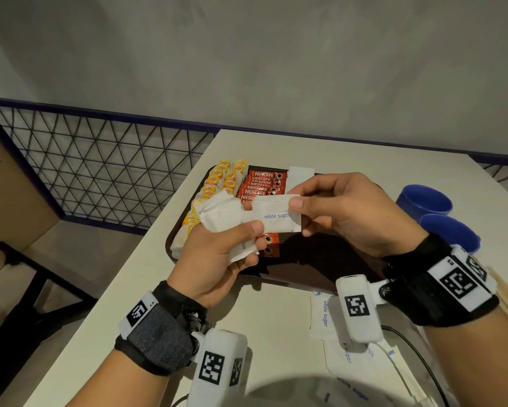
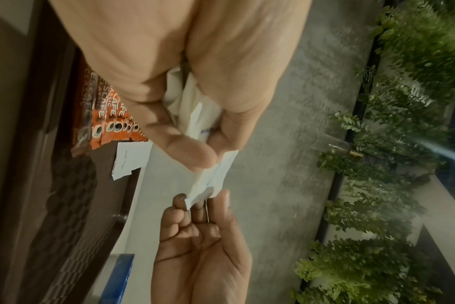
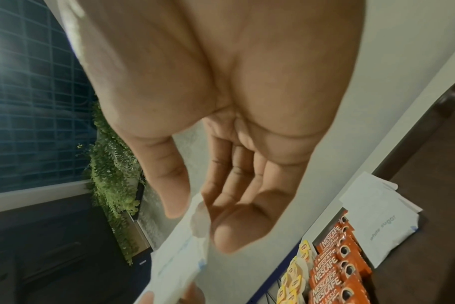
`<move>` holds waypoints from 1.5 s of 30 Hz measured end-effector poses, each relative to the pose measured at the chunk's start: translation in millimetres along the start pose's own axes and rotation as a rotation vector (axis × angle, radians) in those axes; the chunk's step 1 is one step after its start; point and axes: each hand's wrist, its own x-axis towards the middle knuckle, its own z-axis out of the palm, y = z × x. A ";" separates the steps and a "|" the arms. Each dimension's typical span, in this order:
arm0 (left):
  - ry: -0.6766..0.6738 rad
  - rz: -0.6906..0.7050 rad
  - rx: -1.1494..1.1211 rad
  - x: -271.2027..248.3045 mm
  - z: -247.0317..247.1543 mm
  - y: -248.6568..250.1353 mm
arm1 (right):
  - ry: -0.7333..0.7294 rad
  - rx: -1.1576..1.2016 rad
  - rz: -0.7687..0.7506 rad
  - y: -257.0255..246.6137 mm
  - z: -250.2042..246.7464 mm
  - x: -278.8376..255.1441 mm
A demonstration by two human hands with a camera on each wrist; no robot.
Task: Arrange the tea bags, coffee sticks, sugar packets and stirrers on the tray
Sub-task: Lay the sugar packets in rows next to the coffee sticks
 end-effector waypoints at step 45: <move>0.099 -0.161 -0.234 1.8 -1.8 9.3 | 0.176 -0.665 0.305 35.2 -44.0 110.0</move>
